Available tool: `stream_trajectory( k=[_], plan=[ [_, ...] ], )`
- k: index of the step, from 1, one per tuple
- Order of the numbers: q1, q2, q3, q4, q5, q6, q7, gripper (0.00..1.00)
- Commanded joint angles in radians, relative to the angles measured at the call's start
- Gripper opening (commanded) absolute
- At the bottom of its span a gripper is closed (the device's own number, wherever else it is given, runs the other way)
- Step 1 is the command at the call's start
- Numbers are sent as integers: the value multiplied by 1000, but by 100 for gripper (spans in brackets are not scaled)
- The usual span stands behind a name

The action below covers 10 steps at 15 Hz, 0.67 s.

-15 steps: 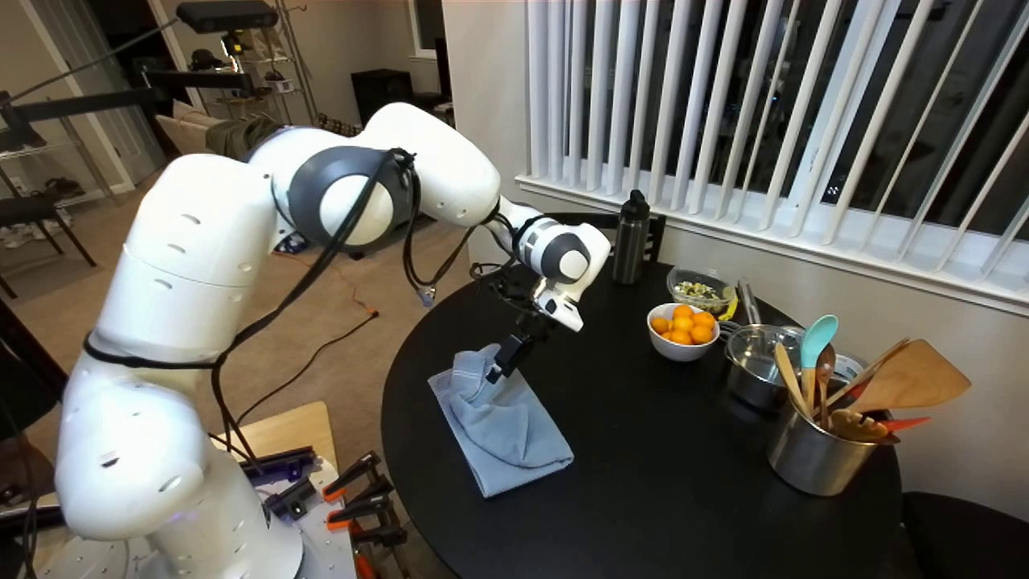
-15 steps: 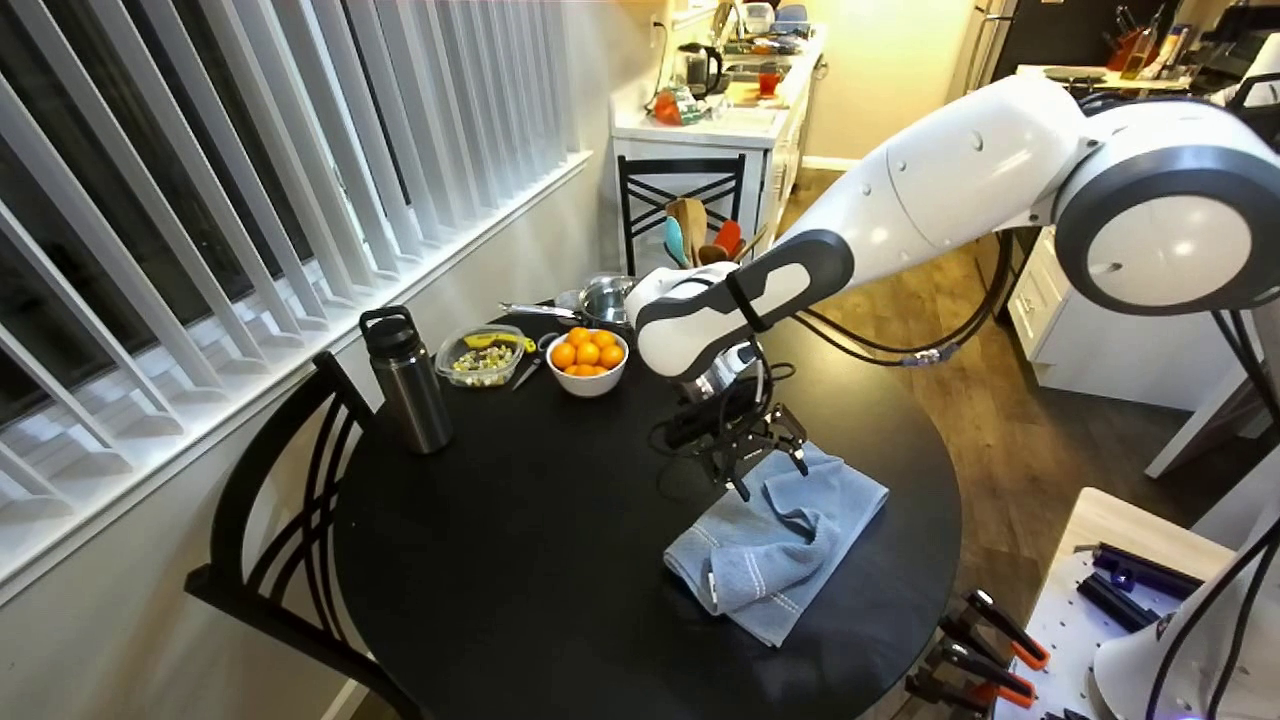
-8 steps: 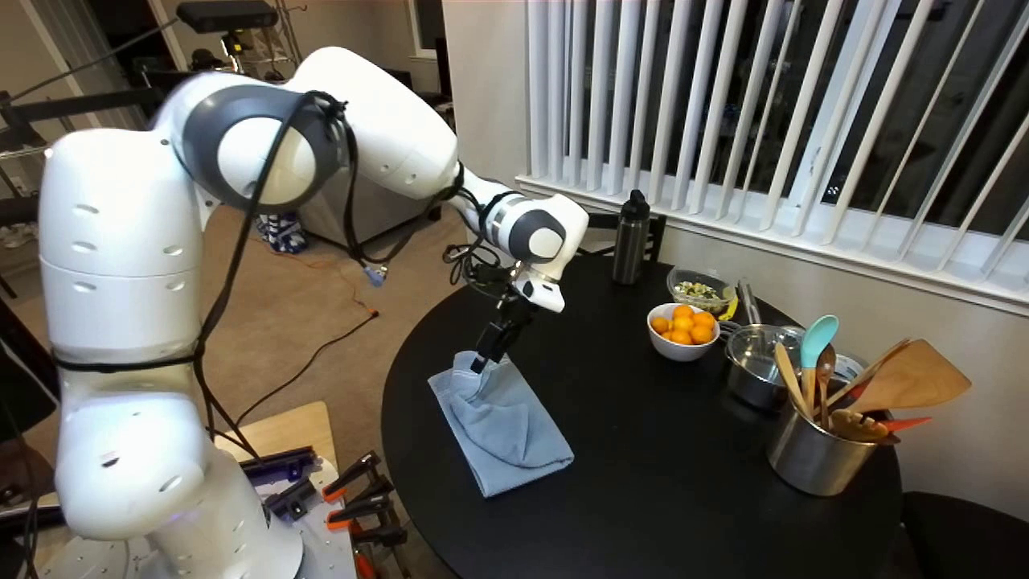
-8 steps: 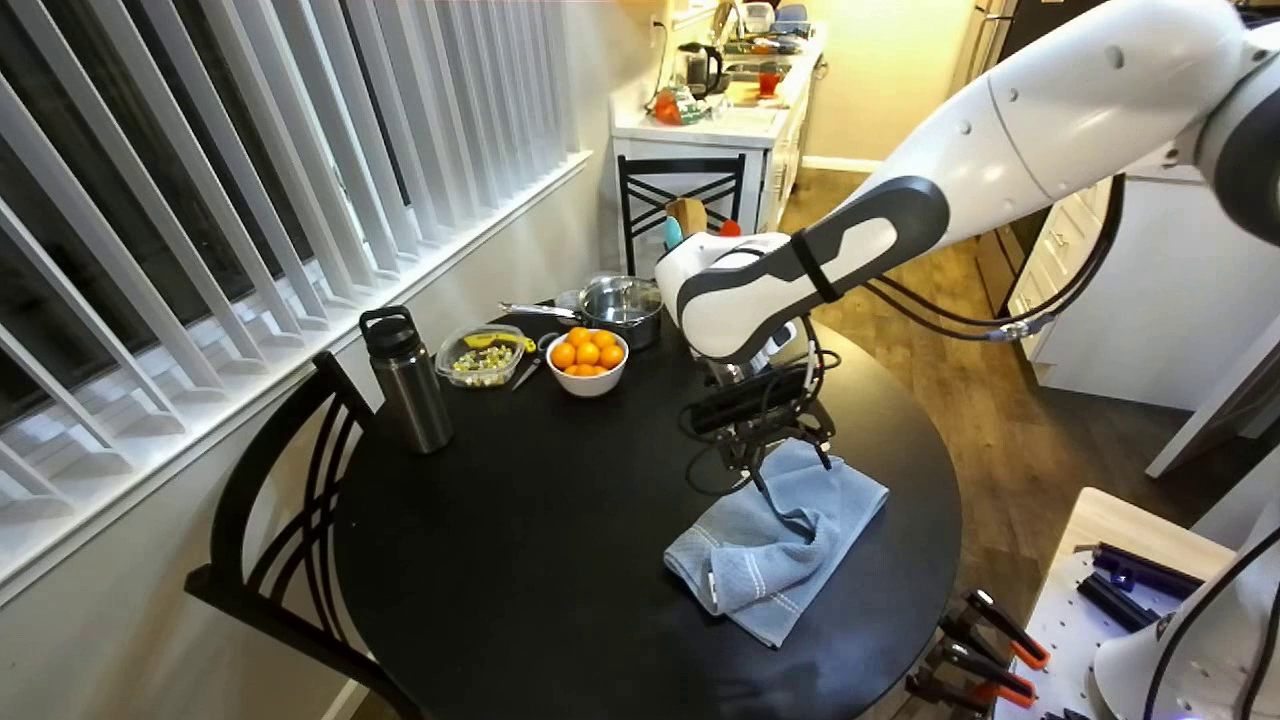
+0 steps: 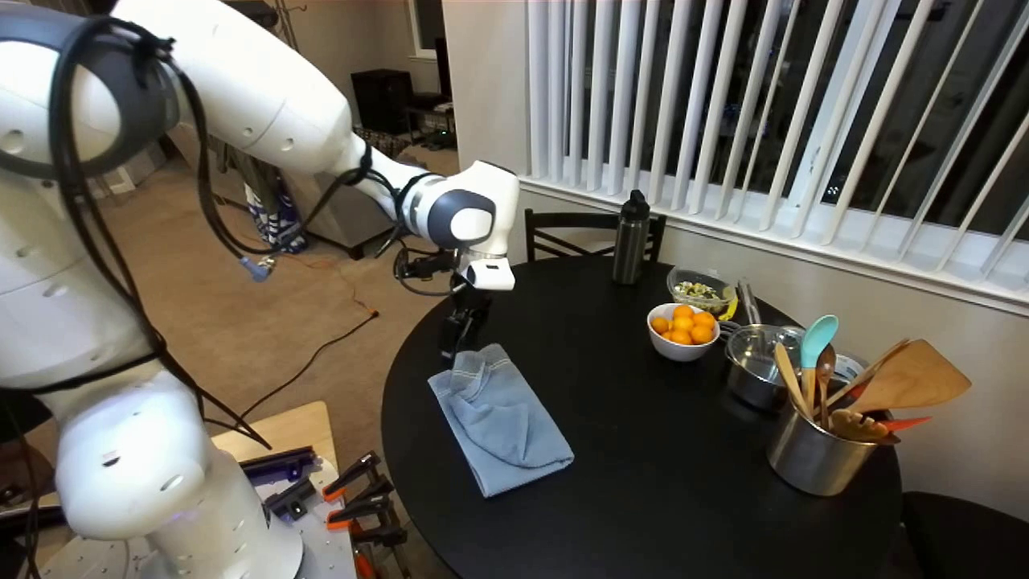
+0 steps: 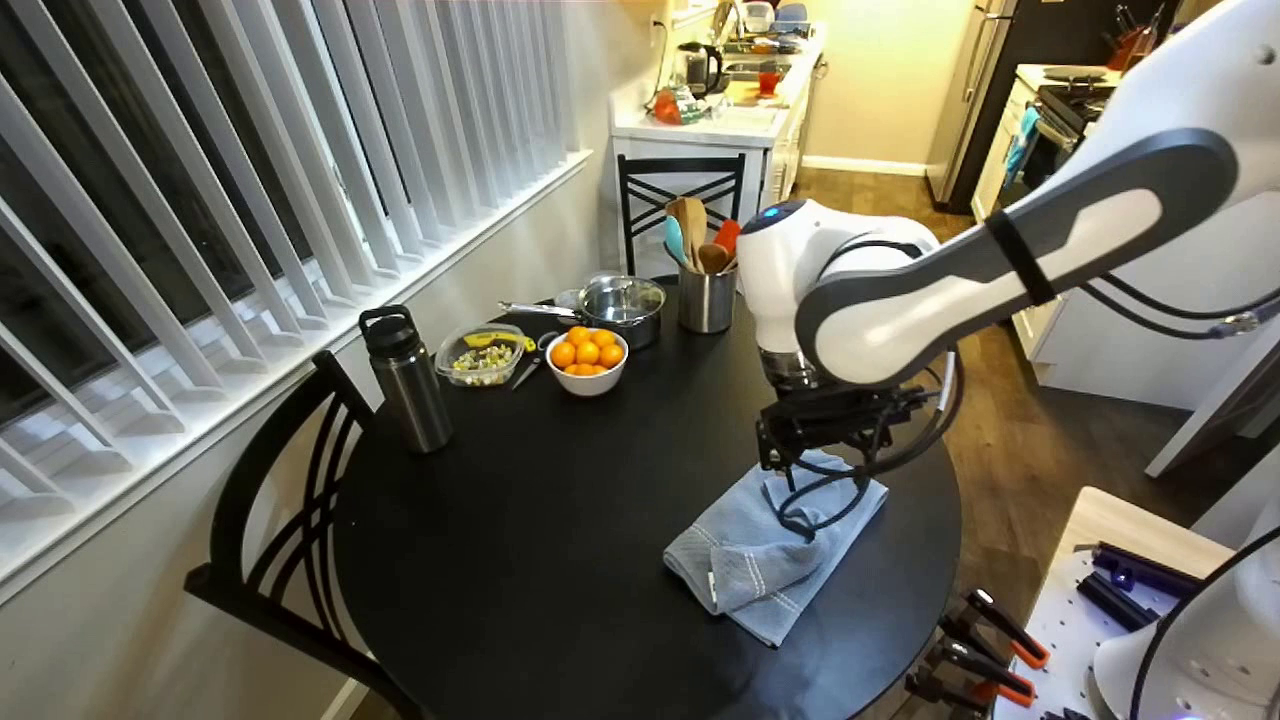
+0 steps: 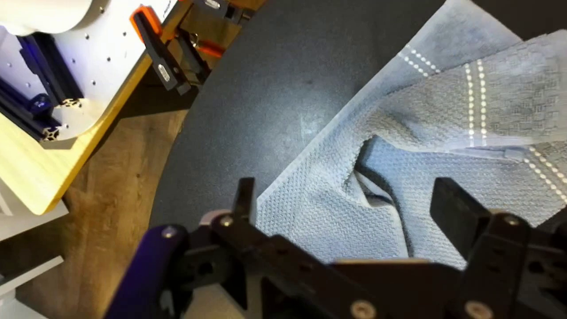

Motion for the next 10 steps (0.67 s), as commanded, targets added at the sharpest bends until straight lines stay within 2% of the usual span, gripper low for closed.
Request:
stream_trajectory(
  k=[1, 3, 6, 8, 10],
  plan=[
    [-34, -155, 50, -187, -102, 152, 75, 100],
    [-56, -169, 69, -226, -164, 218, 124, 100],
    [-77, -136, 76, -218, -132, 300, 126, 100],
    [-73, -112, 83, -193, -88, 320, 107, 100],
    [-83, -125, 86, -198, -111, 293, 102, 100]
  ],
)
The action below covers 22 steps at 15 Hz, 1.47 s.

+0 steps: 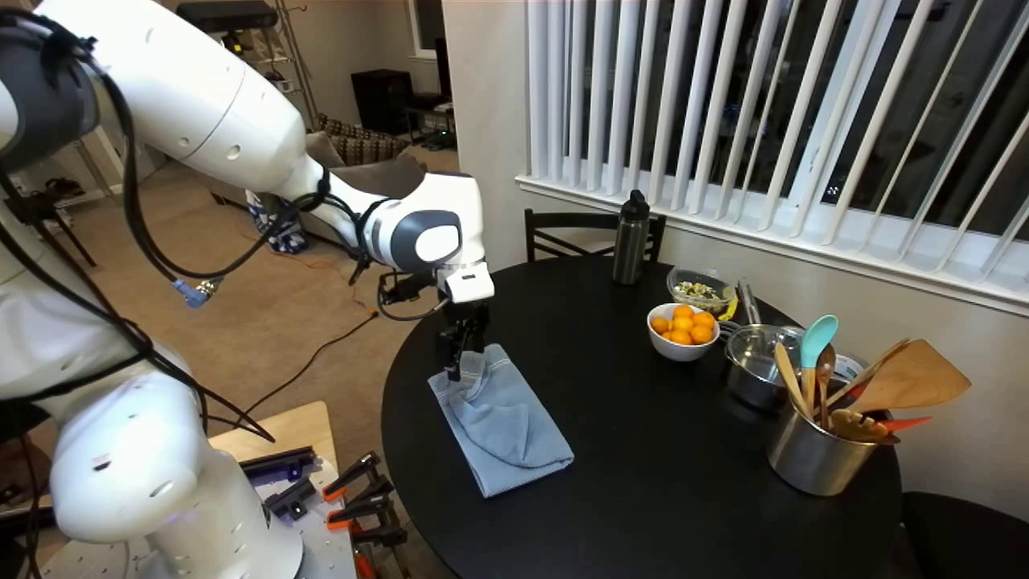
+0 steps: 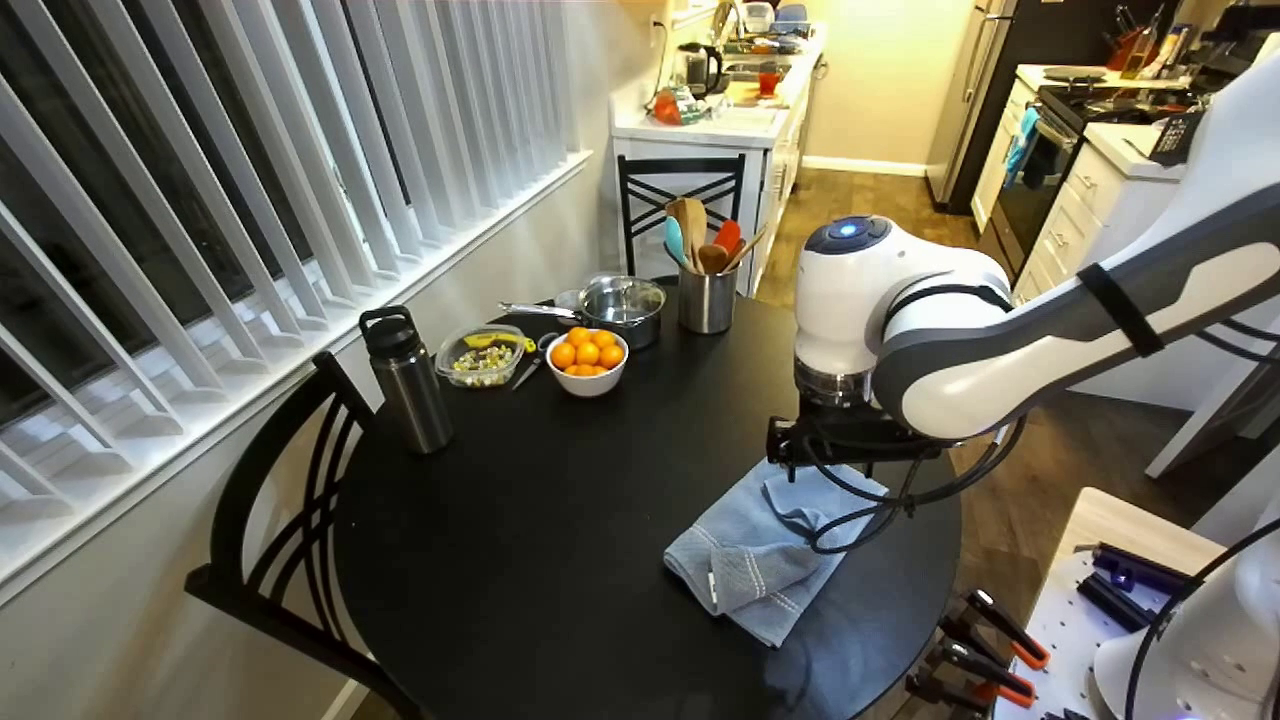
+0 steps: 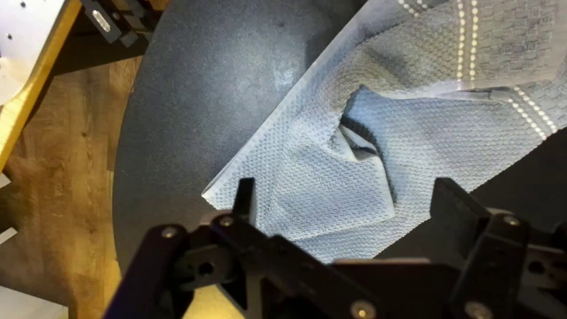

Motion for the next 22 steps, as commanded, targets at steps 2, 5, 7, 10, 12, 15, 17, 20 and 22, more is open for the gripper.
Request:
stream_trajectory(
  k=[2, 5, 7, 10, 12, 15, 17, 20, 22],
  plan=[
    [-21, 4, 27, 6, 12, 0, -4, 100],
    [-21, 6, 28, 7, 12, 0, -4, 100],
    [-40, 96, 17, 18, 64, 100, 114, 100],
    [-32, 175, 14, 28, 150, 175, 202, 100],
    [-26, 205, 7, 28, 215, 207, 245, 100],
    [-19, 229, 5, 24, 328, 239, 298, 100],
    [-10, 239, 14, 30, 413, 249, 338, 100],
    [24, 244, 48, 38, 553, 258, 432, 100],
    [50, 257, 73, 49, 639, 296, 500, 100]
  ],
)
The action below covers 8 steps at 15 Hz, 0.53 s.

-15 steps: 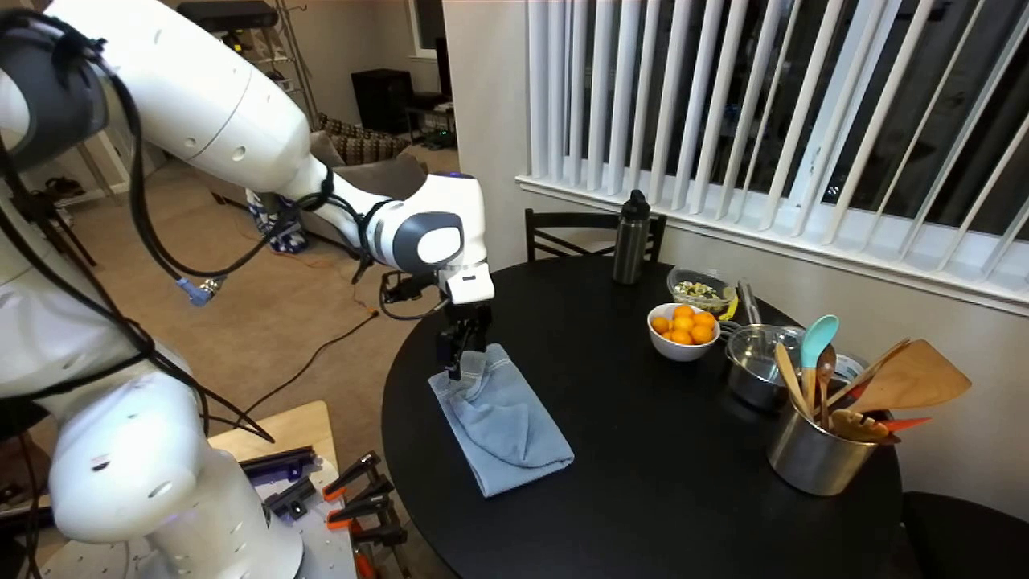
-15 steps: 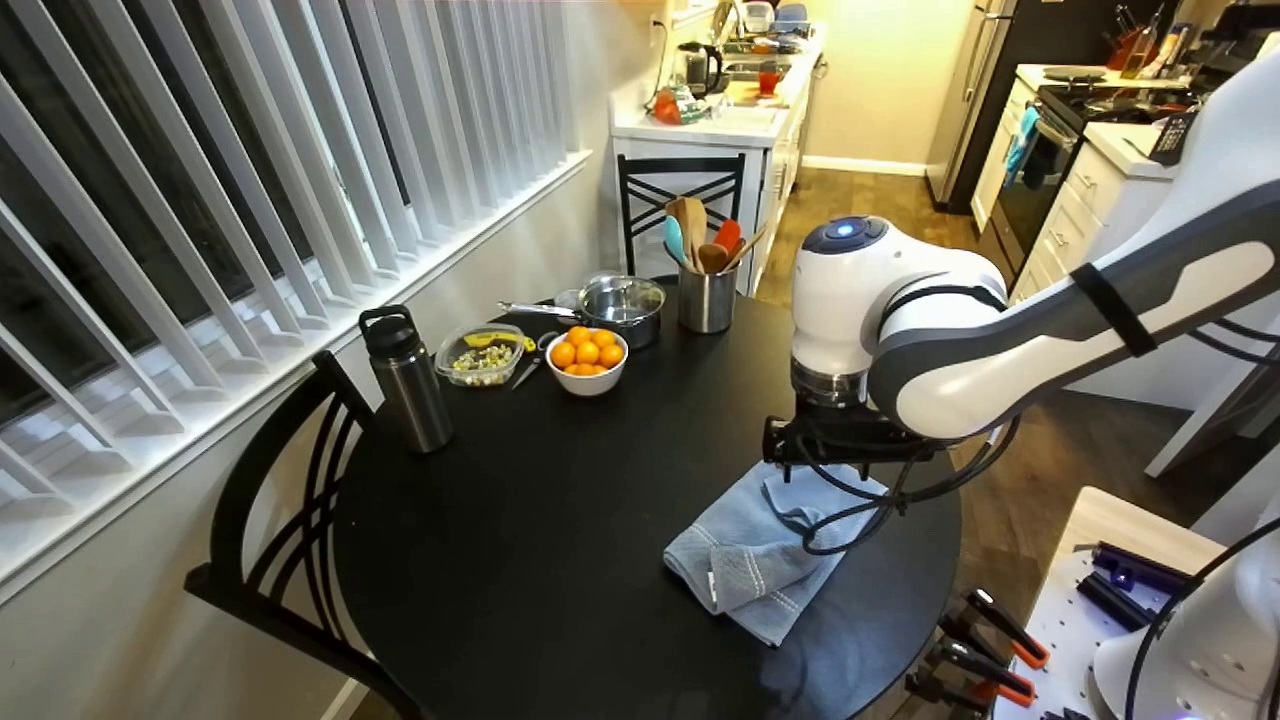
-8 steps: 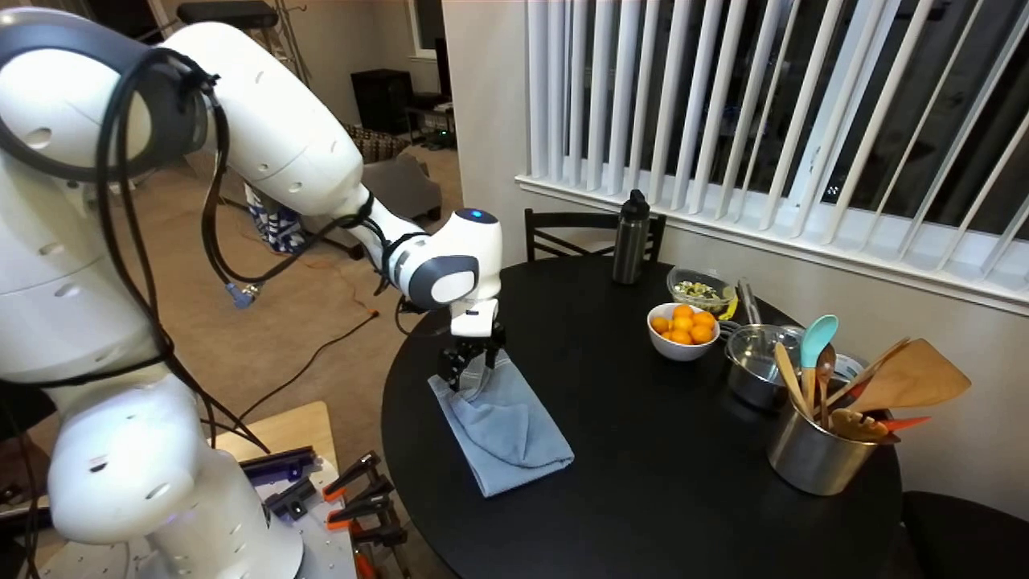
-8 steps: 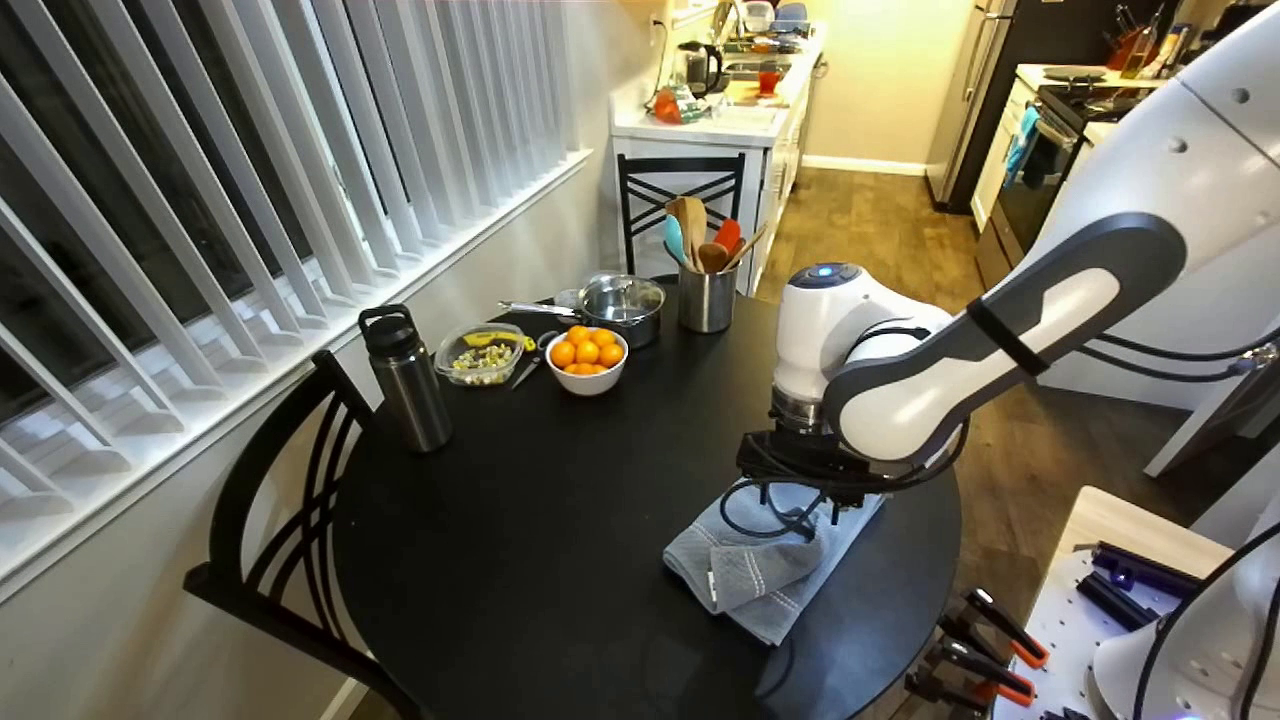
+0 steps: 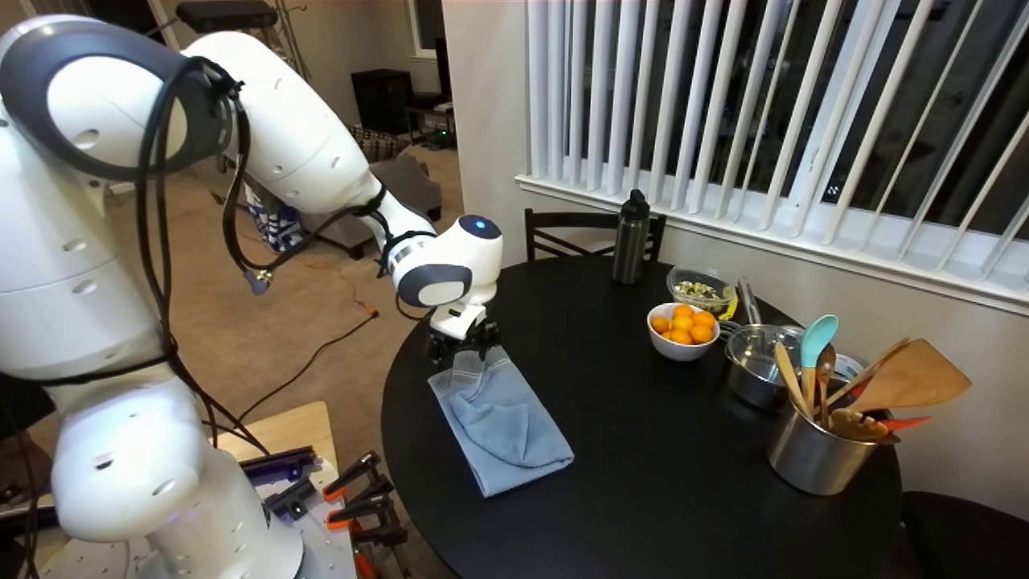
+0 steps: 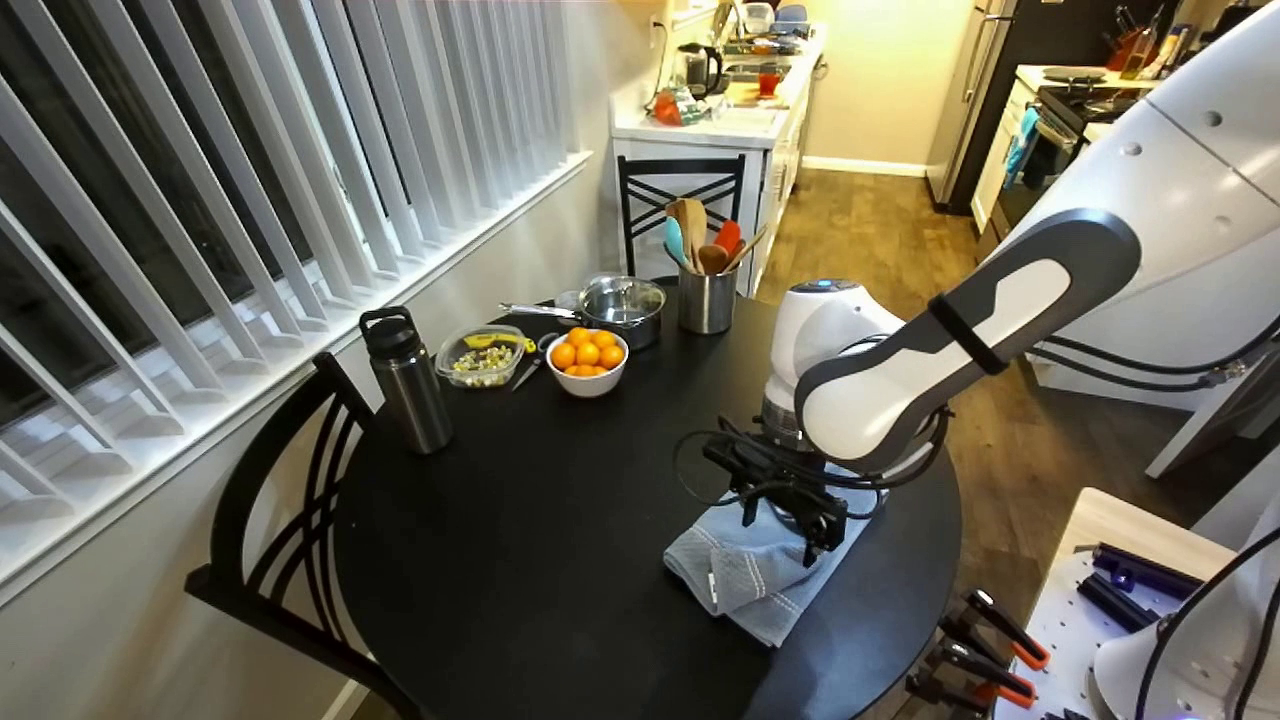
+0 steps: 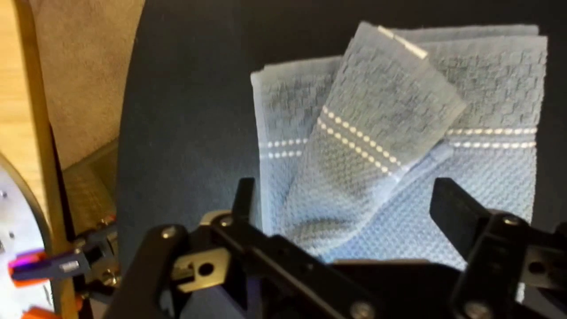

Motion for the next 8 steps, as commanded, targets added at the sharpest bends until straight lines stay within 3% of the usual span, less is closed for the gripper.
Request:
stream_trajectory(
  k=[1, 5, 8],
  plan=[
    [38, 33, 40, 10, 145, 105, 121, 100],
    [69, 105, 47, 19, 170, 303, 234, 100],
    [75, 159, 25, 32, 101, 332, 258, 100]
  ],
)
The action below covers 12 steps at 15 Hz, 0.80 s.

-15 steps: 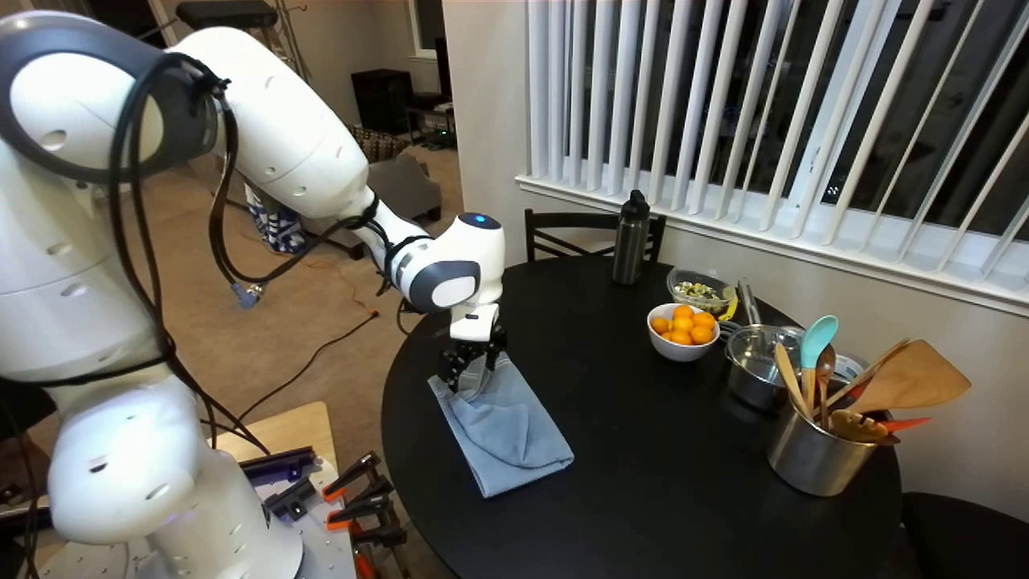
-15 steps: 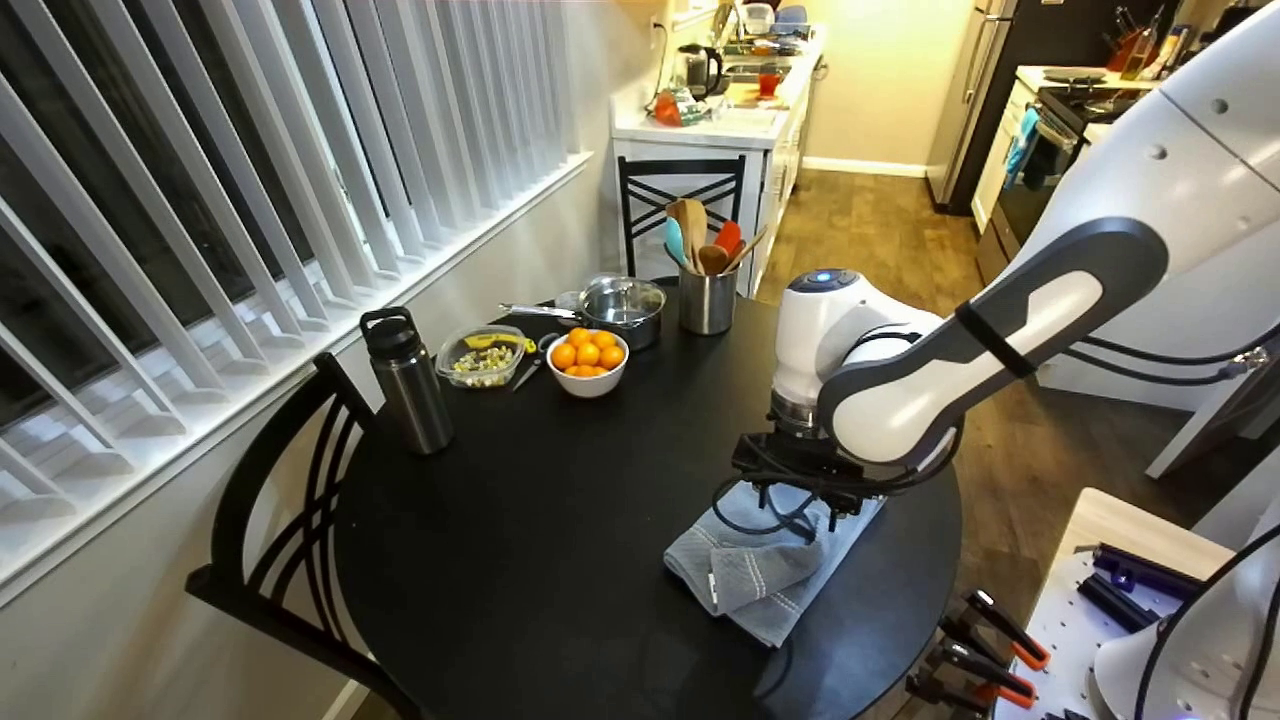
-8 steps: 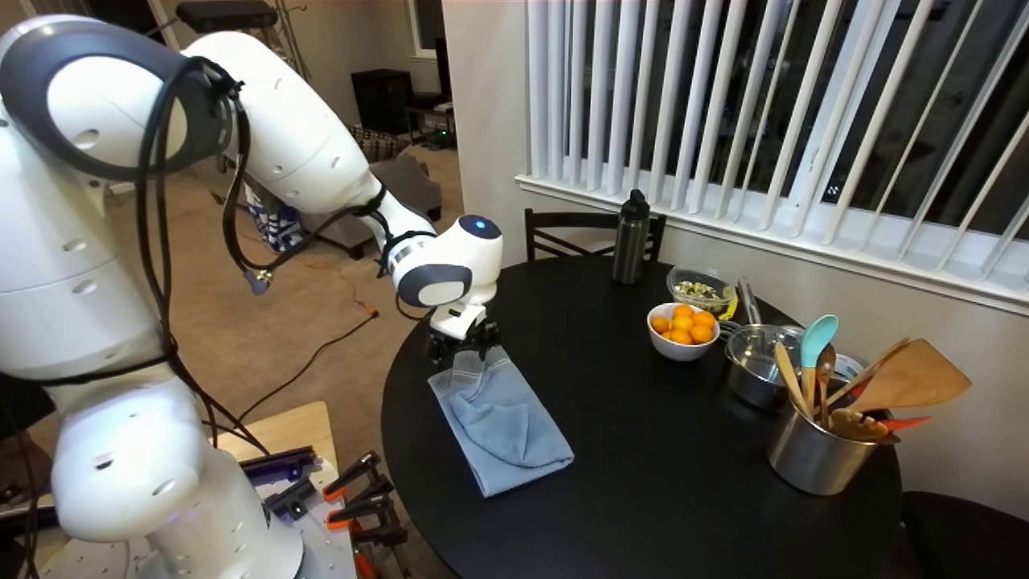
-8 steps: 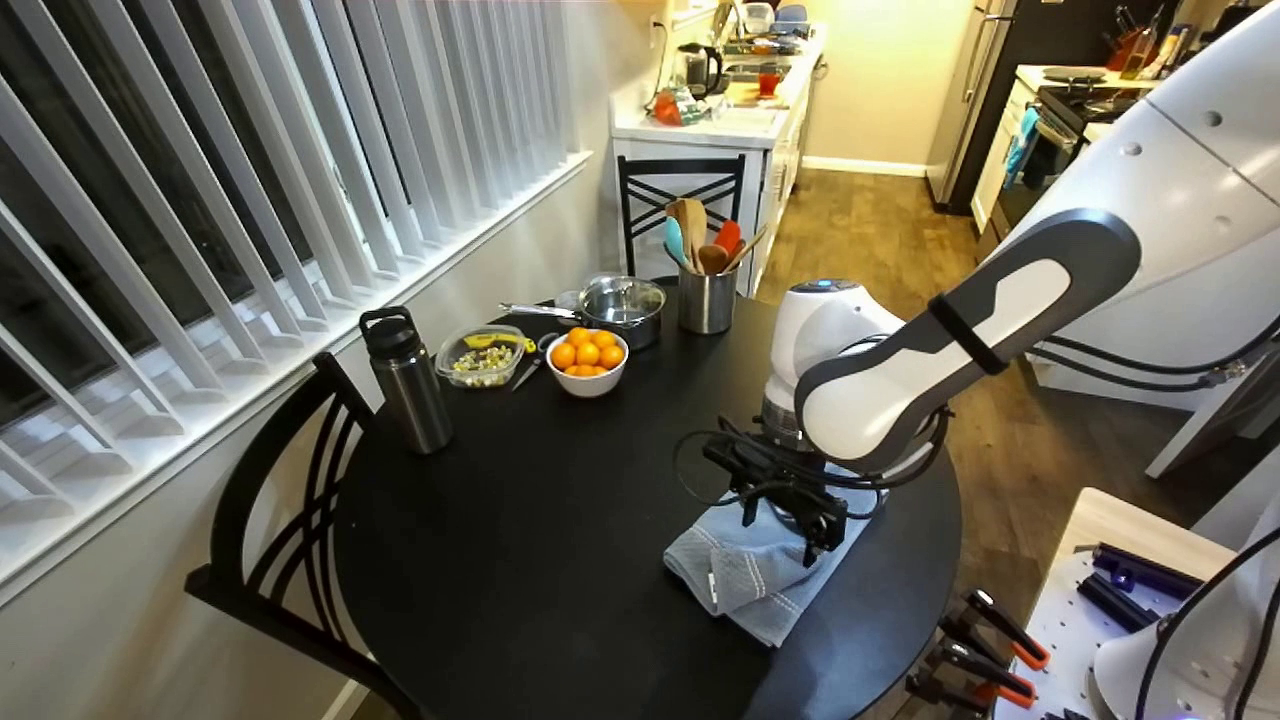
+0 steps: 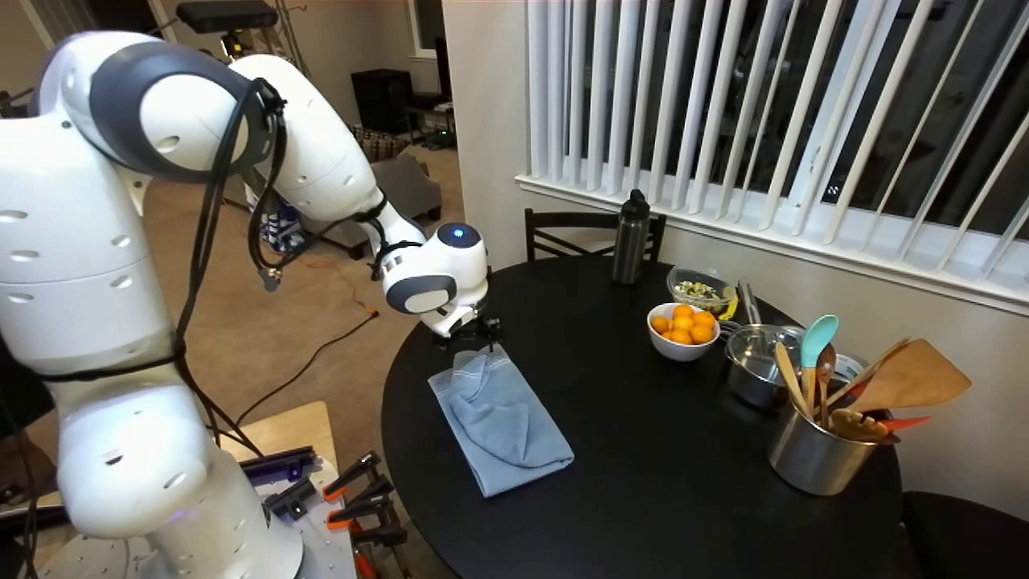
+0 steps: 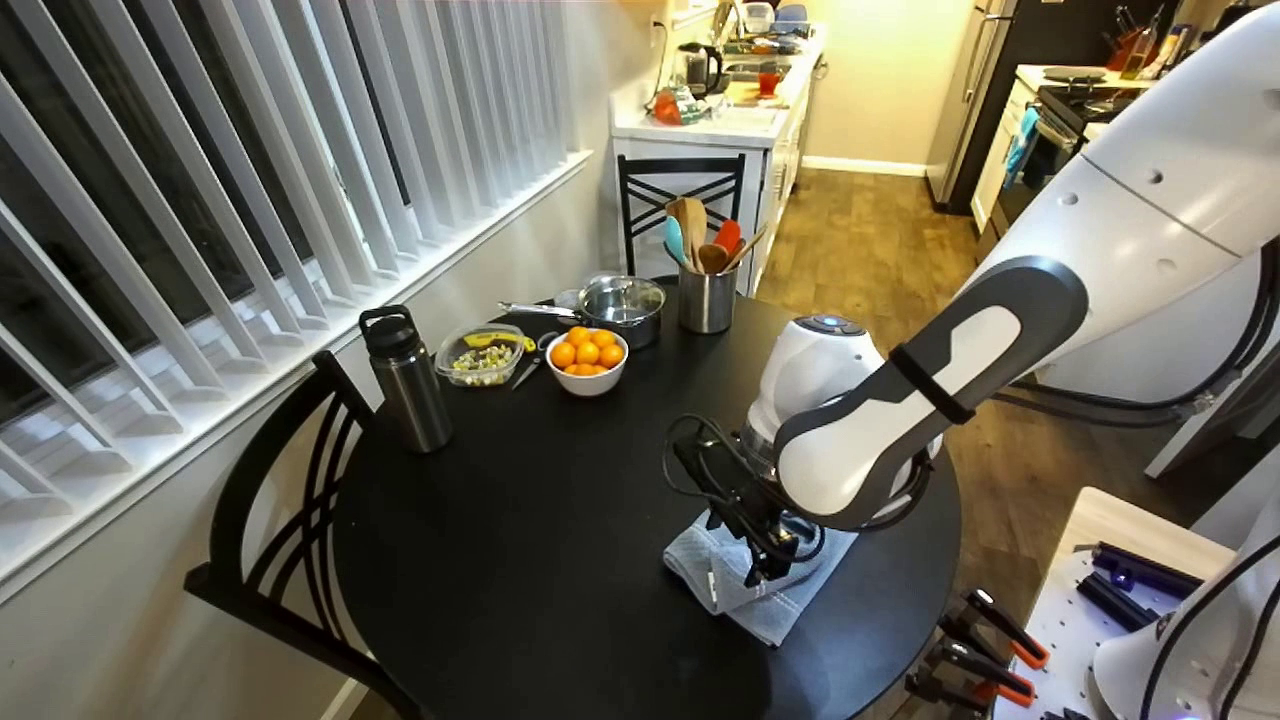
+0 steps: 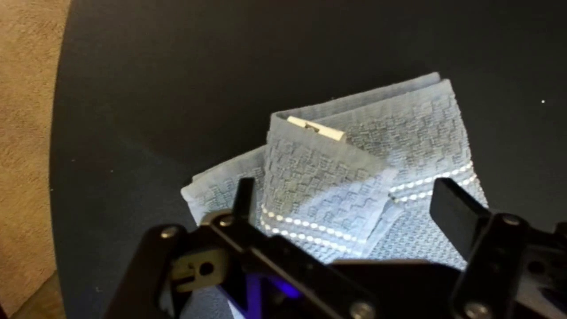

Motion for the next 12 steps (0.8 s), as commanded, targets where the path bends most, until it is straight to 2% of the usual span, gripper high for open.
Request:
stream_trajectory(
  k=[1, 3, 4, 12],
  plan=[
    [6, 67, -17, 28, -51, 11, 33, 100],
    [-18, 76, -3, 43, -46, -51, -31, 100],
    [-8, 65, -6, 27, -36, -17, -1, 100],
    [-8, 80, -7, 42, -40, -38, -6, 100]
  ],
)
